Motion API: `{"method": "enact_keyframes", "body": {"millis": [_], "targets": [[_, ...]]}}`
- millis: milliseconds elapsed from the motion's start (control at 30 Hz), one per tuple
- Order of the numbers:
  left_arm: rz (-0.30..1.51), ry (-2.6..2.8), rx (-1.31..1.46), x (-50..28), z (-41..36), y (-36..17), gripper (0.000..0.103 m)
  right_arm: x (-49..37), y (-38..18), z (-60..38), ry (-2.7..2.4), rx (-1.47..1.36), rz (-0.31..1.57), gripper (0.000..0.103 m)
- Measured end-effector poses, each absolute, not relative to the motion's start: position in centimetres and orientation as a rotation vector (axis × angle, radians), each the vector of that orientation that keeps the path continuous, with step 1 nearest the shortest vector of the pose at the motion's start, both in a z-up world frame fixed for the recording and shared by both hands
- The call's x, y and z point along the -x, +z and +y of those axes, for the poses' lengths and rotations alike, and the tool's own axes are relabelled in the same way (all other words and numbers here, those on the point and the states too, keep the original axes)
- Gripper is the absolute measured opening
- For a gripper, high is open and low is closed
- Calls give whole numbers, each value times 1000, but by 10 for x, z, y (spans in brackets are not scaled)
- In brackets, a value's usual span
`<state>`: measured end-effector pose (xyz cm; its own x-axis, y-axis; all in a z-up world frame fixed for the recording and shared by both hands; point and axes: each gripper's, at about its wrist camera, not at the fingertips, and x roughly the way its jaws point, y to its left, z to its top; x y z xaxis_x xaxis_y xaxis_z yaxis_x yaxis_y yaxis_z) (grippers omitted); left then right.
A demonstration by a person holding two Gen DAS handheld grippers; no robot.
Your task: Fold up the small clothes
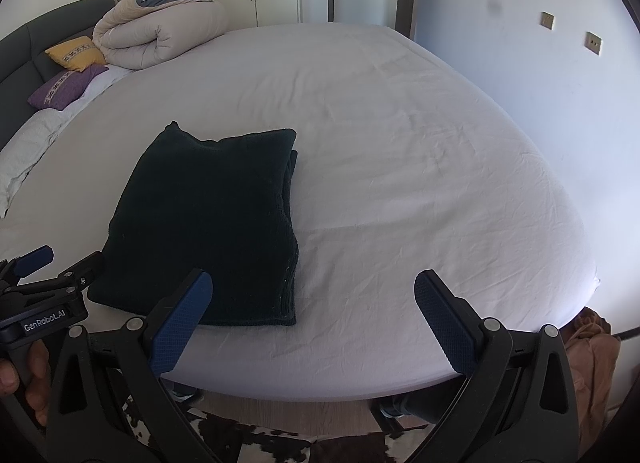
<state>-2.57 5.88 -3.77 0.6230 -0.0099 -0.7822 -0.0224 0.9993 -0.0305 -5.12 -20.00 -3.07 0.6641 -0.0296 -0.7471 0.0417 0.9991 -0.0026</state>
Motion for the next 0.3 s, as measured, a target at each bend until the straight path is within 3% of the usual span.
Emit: {"method": "enact_keyframes", "body": {"millis": [300], "targets": [[873,8,6,27,58,-37,103,51,-31,-200,-41,-16,845,103]]}}
